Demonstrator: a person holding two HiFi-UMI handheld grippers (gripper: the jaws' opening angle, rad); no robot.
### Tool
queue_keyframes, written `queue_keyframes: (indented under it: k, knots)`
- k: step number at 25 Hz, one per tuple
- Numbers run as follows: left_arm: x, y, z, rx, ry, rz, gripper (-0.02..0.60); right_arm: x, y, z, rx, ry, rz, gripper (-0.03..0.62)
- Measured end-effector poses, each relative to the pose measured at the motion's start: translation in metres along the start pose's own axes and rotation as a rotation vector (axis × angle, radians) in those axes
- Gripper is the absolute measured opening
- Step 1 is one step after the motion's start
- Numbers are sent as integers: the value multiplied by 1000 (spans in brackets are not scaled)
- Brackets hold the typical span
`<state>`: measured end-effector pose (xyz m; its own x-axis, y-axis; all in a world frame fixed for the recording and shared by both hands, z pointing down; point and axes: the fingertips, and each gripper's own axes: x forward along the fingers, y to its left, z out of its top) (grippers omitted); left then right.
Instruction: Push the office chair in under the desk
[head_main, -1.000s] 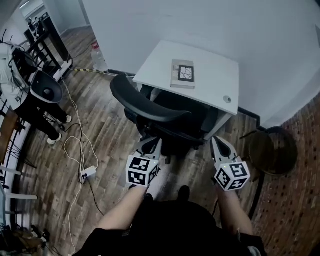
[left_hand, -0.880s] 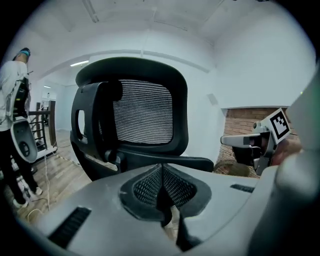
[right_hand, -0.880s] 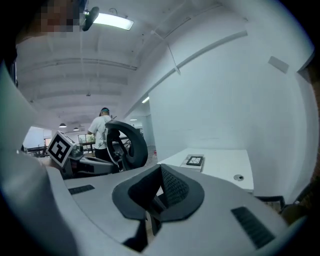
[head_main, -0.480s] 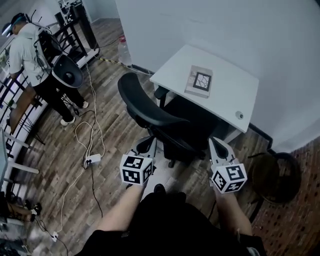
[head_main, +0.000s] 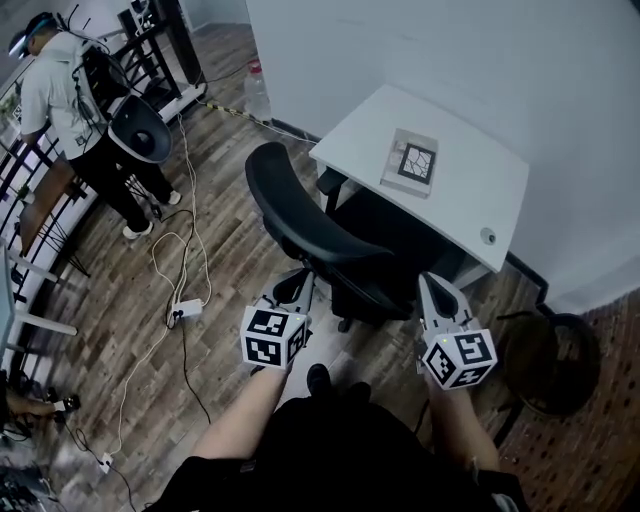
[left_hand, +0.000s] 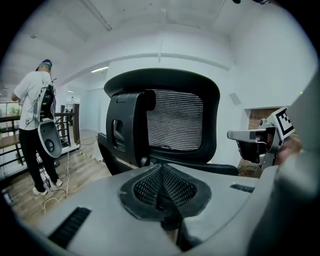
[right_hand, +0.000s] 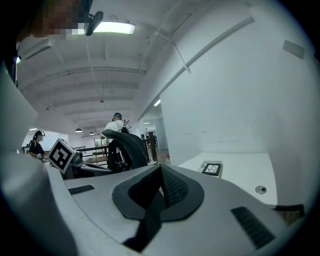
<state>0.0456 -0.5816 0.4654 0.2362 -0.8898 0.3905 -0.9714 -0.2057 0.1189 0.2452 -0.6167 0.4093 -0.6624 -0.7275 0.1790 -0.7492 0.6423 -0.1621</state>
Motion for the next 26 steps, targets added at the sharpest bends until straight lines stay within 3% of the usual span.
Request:
queue_keyframes:
  k: [12, 26]
  knots:
    - [3, -24, 30, 51, -42, -54, 12, -7, 16, 10, -18, -19, 7, 3]
    - [0, -22, 32, 26, -36, -59, 12, -12, 14, 17, -35, -13, -1, 3]
